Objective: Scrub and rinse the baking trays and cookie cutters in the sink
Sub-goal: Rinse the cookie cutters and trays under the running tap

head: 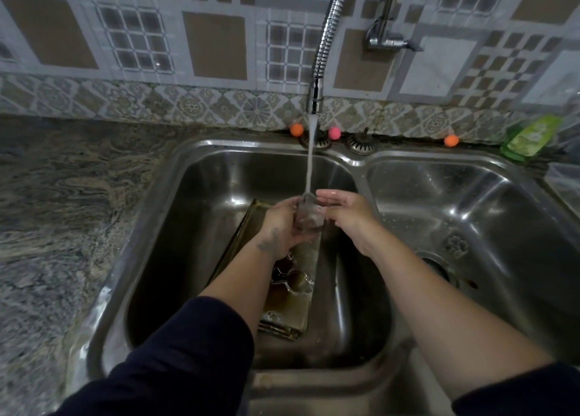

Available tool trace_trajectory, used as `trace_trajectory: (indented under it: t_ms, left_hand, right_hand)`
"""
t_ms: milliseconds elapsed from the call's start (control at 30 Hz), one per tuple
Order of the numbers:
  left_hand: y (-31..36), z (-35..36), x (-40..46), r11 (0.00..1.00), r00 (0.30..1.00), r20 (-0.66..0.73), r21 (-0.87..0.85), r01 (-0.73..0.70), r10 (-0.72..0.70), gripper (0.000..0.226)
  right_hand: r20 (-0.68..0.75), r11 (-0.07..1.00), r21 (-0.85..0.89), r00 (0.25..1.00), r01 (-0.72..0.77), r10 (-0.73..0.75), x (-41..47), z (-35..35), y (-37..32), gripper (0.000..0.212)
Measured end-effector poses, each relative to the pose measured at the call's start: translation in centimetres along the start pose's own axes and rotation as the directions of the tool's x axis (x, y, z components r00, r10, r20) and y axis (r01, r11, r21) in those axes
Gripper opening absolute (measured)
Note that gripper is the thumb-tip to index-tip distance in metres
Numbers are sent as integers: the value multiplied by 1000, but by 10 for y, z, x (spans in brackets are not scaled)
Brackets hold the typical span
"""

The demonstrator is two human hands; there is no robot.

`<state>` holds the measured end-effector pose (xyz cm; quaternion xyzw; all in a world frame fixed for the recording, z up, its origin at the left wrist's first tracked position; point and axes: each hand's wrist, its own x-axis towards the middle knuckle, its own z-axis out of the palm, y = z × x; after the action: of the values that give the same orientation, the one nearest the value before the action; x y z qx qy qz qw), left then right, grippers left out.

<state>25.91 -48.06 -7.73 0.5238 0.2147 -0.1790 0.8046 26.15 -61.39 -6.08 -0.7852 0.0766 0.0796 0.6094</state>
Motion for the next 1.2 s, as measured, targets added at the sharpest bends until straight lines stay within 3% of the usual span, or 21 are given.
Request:
trace_trajectory:
  t_ms: [100,200,233,333,467,600,700,833,900,967,1100,1200]
  left_hand:
    - [4,5,7,995,993,-67,-11,-101,100,29]
    - [5,8,6,941,941,-114,156,-299,318,27]
    - [5,8,5,899,911,-102,236,-369,400,26]
    - [9,13,1,764,833,20,387,-516,553,23]
    - [20,20,9,769,835,54,362,-527,547,25]
    - [14,30,15,750,848,75,431,-502,525,27]
    - [-3,51,14,569,828,228,632,-526,512,26]
    - [-34,91,19,154,794,471,815,-558,384,44]
    - [-46,109,20,1,869,411,904,-428,276,57]
    - [-57,121,20,-89,922,331,943,-320,200,68]
    - [-71,135,19,-233,936,259,951,-203,239,79]
    - [-76,136,22,-307,913,259,938,-161,315,81]
  right_hand:
    - [-11,998,-36,998,58,-58,-3,2,-1,37]
    - [38,974,214,997,-68,62,-5,8,1,22]
    - [55,961,262,996,-83,71,-6,9,1,20]
    - [90,979,186,994,-80,64,-8,11,1,29]
    - [184,951,270,977,-153,105,-5,2,-7,44]
    - [92,998,-42,995,-36,40,-2,-24,-9,64]
    - [8,985,-169,1000,18,-17,0,-55,-5,68]
    - [-153,975,-222,988,4,-39,6,-107,15,73]
    - [-215,953,-297,977,-65,-1,10,-135,31,80]
    - [-263,927,-348,964,-142,49,12,-162,50,79]
    - [-345,874,-402,930,-272,131,23,-205,104,71]
    - [-417,777,-493,890,-392,184,32,-234,140,67]
